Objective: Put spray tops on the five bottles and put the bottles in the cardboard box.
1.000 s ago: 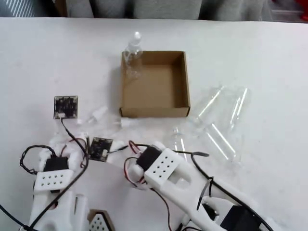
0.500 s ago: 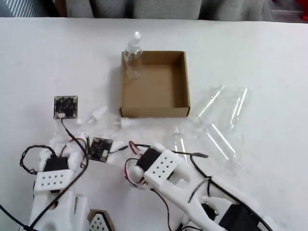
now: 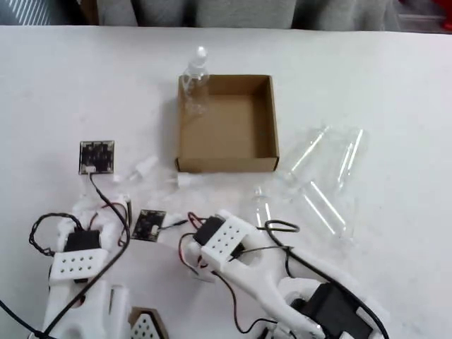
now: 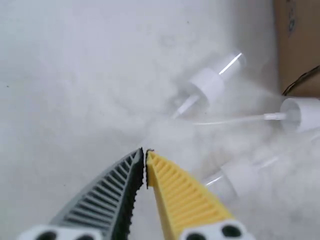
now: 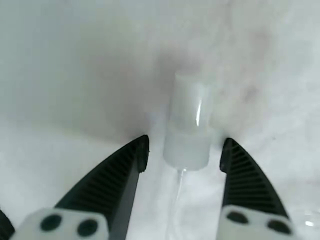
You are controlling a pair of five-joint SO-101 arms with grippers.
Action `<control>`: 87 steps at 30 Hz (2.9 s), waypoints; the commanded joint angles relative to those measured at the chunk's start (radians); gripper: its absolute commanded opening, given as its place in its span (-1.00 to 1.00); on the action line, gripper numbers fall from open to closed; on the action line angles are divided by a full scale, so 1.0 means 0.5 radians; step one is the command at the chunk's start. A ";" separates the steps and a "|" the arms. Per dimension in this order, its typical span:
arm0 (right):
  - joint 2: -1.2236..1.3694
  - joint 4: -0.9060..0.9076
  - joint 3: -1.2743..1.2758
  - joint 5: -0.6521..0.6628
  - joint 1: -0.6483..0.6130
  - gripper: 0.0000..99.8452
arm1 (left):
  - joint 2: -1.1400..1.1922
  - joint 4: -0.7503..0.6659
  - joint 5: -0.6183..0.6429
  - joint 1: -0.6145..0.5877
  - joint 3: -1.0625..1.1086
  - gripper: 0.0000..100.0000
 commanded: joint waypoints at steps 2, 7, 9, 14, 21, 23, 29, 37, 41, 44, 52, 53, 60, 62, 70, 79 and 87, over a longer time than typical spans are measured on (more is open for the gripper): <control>0.008 -0.017 -0.147 0.012 0.020 -0.59 | -0.044 -0.046 -0.012 0.023 -0.015 -0.95; 0.029 -0.014 -0.175 0.015 0.032 -0.59 | -0.044 -0.046 -0.012 0.023 -0.015 -0.95; 0.029 -0.014 -0.175 0.015 0.069 -0.59 | -0.044 -0.046 -0.012 0.023 -0.015 -0.95; 0.029 -0.017 -0.175 0.018 0.137 -0.59 | -0.044 -0.046 -0.012 0.023 -0.015 -0.95; 0.180 -0.063 -0.190 0.018 0.137 -0.59 | -0.041 -0.046 -0.012 0.023 -0.015 -0.95; 0.222 -0.063 -0.209 0.018 0.137 -0.59 | -0.041 -0.046 -0.012 0.023 -0.015 -0.95; 0.247 -0.020 -0.249 0.009 0.137 -0.60 | -0.041 -0.046 -0.012 0.020 -0.015 -0.95; 0.229 0.026 -0.252 0.000 0.140 -0.92 | -0.041 -0.046 -0.012 0.020 -0.015 -0.95; 0.183 0.201 -0.347 0.000 0.226 -0.97 | -0.041 -0.043 -0.012 0.020 -0.015 -0.95; 0.038 0.404 -0.433 -0.046 0.397 -0.97 | -0.041 -0.043 -0.012 0.020 -0.012 -0.95; -0.695 0.802 -0.448 -0.353 1.186 -0.97 | -0.041 -0.043 -0.012 0.026 -0.012 -0.95; -0.790 0.852 -0.442 -0.350 1.293 -0.97 | -0.041 -0.043 -0.012 0.029 -0.012 -0.95; -1.364 0.723 -0.052 -0.334 2.116 -0.96 | -0.051 -0.025 0.003 0.109 -0.031 -0.95; -1.456 0.615 0.089 -0.288 2.285 -0.96 | -0.054 0.021 0.003 0.216 -0.055 -0.95; -1.490 0.250 0.454 -0.098 2.889 -0.97 | -0.041 0.721 0.316 0.707 -0.672 -0.95; -1.490 0.109 0.629 -0.098 3.270 -0.97 | -0.035 0.540 0.749 1.478 -0.835 -0.94; -1.490 0.097 0.635 -0.098 3.257 -0.97 | 0.020 0.334 0.918 1.929 -0.850 -0.94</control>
